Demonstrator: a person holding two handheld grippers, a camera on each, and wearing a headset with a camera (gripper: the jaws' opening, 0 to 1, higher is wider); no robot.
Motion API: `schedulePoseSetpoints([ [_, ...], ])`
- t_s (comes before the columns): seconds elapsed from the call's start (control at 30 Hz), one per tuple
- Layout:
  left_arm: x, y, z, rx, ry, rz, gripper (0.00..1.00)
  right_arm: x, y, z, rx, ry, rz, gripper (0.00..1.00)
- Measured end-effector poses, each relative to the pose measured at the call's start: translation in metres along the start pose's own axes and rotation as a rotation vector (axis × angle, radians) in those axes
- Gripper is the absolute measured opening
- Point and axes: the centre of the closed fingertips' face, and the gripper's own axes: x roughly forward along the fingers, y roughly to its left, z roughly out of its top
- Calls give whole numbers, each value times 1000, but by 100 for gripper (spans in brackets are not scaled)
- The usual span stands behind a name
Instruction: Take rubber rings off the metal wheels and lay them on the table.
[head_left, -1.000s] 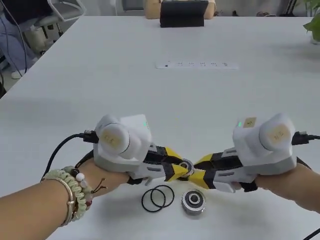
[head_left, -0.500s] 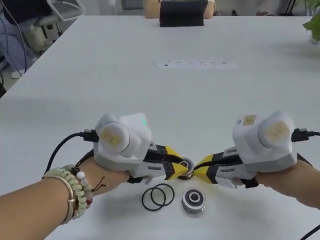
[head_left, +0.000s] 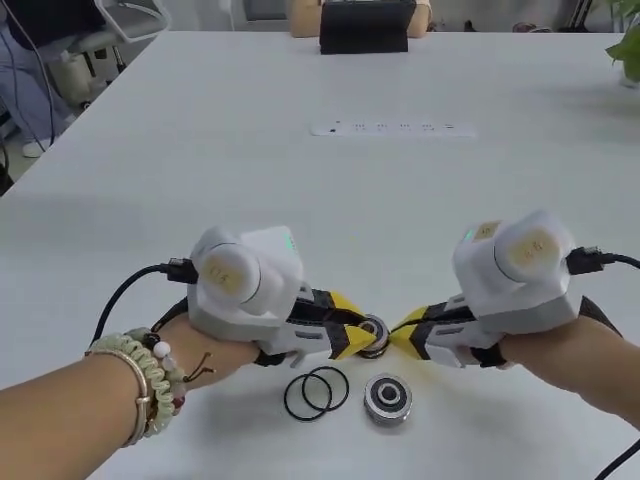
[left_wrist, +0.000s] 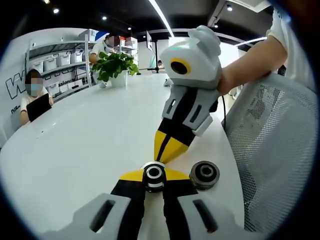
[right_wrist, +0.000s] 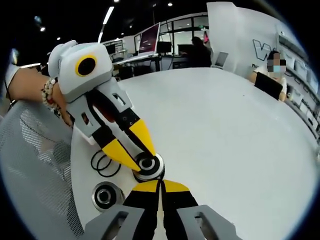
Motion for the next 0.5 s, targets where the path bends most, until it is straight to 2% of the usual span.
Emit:
schedulePoseSetpoints([
  [0.07, 0, 0, 0, 1, 1, 0, 7, -2, -1, 0, 37, -8, 11, 0],
  [0.27, 0, 0, 0, 3, 0, -1, 7, -3, 0, 0, 77, -29, 35, 0],
  [0.4, 0, 0, 0, 1, -3, -2, 7, -4, 0, 3, 174, -53, 49, 0],
  [0.43, 0, 0, 0, 1, -4, -2, 7, -5, -1, 3, 222, -54, 46, 0],
  [0.5, 0, 0, 0, -1, -7, -2, 7, -4, -2, 3, 258, -59, 48, 0],
])
